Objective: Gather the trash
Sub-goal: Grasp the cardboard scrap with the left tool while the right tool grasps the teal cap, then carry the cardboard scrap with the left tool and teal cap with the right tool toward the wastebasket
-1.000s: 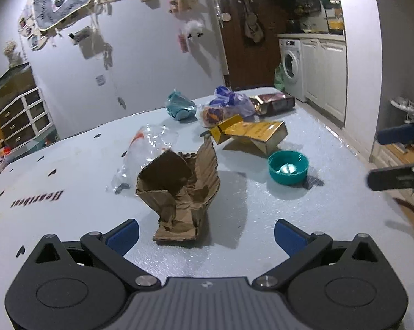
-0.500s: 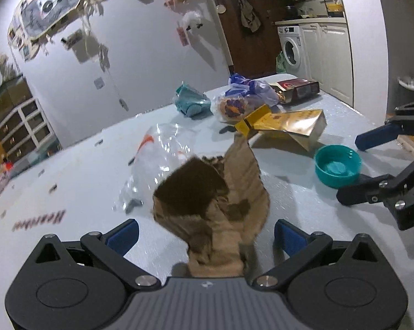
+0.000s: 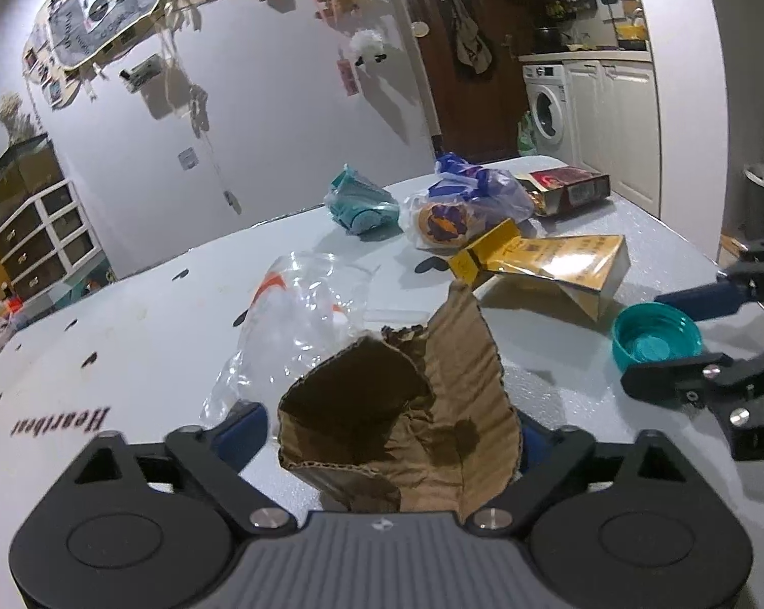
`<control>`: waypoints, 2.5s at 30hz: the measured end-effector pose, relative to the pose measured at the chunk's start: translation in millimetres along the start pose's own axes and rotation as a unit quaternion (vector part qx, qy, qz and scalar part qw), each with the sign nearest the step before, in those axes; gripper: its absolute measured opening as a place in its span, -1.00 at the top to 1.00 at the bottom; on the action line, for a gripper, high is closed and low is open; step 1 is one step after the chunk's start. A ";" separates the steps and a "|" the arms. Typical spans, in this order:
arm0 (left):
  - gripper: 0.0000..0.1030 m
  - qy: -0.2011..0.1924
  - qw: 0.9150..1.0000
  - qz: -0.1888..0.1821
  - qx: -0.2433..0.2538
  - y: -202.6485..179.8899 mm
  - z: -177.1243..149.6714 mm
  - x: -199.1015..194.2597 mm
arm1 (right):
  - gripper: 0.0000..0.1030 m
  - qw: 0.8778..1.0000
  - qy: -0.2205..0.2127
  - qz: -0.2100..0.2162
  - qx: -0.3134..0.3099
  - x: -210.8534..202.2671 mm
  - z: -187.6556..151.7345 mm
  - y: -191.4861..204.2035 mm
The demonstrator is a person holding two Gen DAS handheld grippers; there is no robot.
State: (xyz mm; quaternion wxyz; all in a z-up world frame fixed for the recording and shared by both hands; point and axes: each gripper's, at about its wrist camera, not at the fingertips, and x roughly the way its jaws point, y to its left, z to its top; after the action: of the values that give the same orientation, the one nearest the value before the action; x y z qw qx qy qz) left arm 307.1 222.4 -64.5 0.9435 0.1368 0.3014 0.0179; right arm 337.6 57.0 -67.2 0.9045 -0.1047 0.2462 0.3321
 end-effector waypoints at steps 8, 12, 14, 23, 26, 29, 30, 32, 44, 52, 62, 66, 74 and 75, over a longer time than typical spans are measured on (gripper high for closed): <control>-0.40 -0.008 0.999 0.005 -0.041 -0.5 -7.2 -15.4 | 0.02 1.000 -0.002 -0.006 0.002 -4.1 -2.6 1.7; -0.32 -0.010 0.998 0.008 -0.053 -0.8 -10.0 -27.1 | 0.02 1.000 -0.002 -0.002 0.011 -7.1 -4.1 0.3; -0.29 -0.010 0.998 0.010 -0.055 -2.9 -11.6 -32.9 | 0.02 1.000 -0.001 -0.005 0.012 -8.9 -5.5 1.6; -0.26 -0.019 0.997 0.015 -0.069 -19.3 -20.1 -68.8 | 0.02 1.000 0.006 -0.004 0.016 -33.2 -17.7 13.4; -0.26 -0.021 0.997 0.012 -0.078 -23.6 -23.7 -82.2 | 0.03 1.000 0.019 0.007 0.022 -43.6 -19.3 16.6; -0.26 -0.017 0.997 0.021 -0.076 -30.4 -26.8 -94.1 | 0.03 0.999 0.025 0.007 0.035 -54.7 -20.8 17.3; -0.26 -0.018 0.997 0.024 -0.075 -32.7 -27.6 -98.2 | 0.03 0.999 0.022 0.006 0.036 -59.4 -21.7 17.6; -0.26 -0.018 0.997 0.026 -0.077 -36.6 -29.2 -106.2 | 0.03 0.999 0.016 0.003 0.041 -70.7 -23.0 18.0; -0.26 -0.041 0.994 0.018 -0.096 -60.4 -35.6 -150.2 | 0.03 0.998 -0.010 -0.025 0.061 -129.1 -29.1 13.8; -0.26 -0.052 0.993 0.005 -0.103 -82.2 -35.7 -167.2 | 0.03 0.995 -0.019 -0.058 0.075 -162.8 -39.1 3.9; -0.26 -0.071 0.991 -0.027 -0.106 -122.7 -25.6 -175.7 | 0.03 0.991 -0.029 -0.098 0.087 -206.8 -61.5 -21.9; -0.26 -0.074 0.991 -0.043 -0.106 -142.2 -20.9 -175.5 | 0.03 0.988 -0.028 -0.115 0.096 -221.5 -72.6 -35.6; -0.26 -0.075 0.990 -0.075 -0.092 -187.8 -10.4 -171.7 | 0.03 0.982 -0.028 -0.144 0.116 -252.1 -98.0 -67.6; -0.26 -0.075 0.990 -0.079 -0.089 -194.8 -8.8 -171.0 | 0.03 0.982 -0.028 -0.147 0.119 -255.5 -101.3 -71.5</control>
State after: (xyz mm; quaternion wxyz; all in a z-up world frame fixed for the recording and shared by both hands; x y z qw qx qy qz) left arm 152.8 17.3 -27.3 0.9704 0.0288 0.2366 -0.0398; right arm 178.0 -173.3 -20.6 0.9560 -0.0221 0.2402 0.1668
